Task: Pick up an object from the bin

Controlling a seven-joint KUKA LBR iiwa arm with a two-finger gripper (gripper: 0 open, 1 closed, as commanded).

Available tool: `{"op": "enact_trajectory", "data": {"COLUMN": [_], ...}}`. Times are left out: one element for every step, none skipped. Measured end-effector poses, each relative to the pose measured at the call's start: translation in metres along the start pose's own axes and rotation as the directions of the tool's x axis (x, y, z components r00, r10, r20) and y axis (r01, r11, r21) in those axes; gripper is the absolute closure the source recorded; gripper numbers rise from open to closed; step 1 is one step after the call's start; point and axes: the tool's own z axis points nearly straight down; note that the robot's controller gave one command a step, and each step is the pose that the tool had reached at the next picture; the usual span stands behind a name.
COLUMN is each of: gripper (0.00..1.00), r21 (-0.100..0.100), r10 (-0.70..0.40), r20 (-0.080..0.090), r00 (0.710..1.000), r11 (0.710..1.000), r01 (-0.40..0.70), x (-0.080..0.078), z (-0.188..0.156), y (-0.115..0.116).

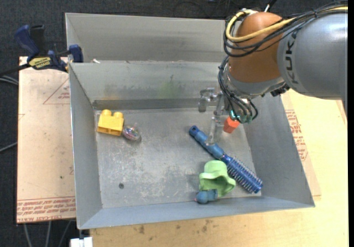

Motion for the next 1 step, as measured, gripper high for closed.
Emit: {"op": "enact_trajectory", "data": {"gripper": [0.00], "r21": [-0.001], "r10": [0.122], "r20": [0.000], "r00": [0.993], "r11": [0.993], "r01": [-0.122], "x": [0.0662], "z": [0.0837], "y": [-0.0386]}}
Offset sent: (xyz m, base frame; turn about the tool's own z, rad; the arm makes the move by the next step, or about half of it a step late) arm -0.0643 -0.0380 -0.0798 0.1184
